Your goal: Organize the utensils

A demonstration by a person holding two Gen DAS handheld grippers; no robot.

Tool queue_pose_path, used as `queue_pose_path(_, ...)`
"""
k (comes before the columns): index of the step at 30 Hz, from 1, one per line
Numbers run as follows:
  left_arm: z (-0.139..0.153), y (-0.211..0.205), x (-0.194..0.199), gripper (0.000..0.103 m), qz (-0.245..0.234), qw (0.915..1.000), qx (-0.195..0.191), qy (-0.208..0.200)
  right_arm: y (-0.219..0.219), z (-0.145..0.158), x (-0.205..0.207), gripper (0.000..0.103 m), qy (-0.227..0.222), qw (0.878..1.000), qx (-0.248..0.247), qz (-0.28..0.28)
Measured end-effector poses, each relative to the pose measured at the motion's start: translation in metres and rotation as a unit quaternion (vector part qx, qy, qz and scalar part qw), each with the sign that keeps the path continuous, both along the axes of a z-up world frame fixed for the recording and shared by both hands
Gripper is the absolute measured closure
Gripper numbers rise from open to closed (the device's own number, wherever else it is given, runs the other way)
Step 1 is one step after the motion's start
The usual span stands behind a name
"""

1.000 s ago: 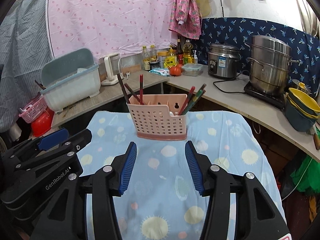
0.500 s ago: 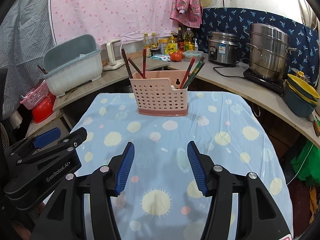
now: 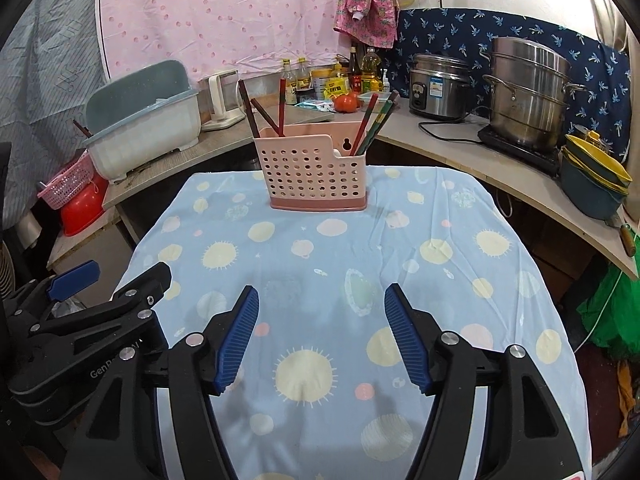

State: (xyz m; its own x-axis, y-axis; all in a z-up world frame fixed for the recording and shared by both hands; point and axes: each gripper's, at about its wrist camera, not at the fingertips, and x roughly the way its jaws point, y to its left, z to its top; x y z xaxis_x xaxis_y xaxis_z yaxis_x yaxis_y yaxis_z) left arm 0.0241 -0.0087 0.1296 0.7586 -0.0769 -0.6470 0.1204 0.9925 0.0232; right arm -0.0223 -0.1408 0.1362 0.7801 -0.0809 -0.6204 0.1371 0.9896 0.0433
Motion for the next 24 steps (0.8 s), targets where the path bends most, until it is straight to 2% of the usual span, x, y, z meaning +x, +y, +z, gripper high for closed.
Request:
queue_pose_path(5,-0.006,0.001,-0.002,0.016,0.006,0.9999,0.009,0.006,-0.001,-0.004,-0.004,0.031,0.002,1.000,-0.011,-0.006)
queue_pose_path(14,-0.011,0.000,0.001,0.012,0.010,0.9998,0.013,0.015,-0.008,-0.008,-0.004,0.021,0.005,1.000,-0.011,-0.020)
queue_pose_path(24,-0.005,-0.003,0.011,0.012,0.010,0.9998,0.002,0.018,-0.013,0.000,0.004,0.019,0.001,0.999,-0.009,-0.031)
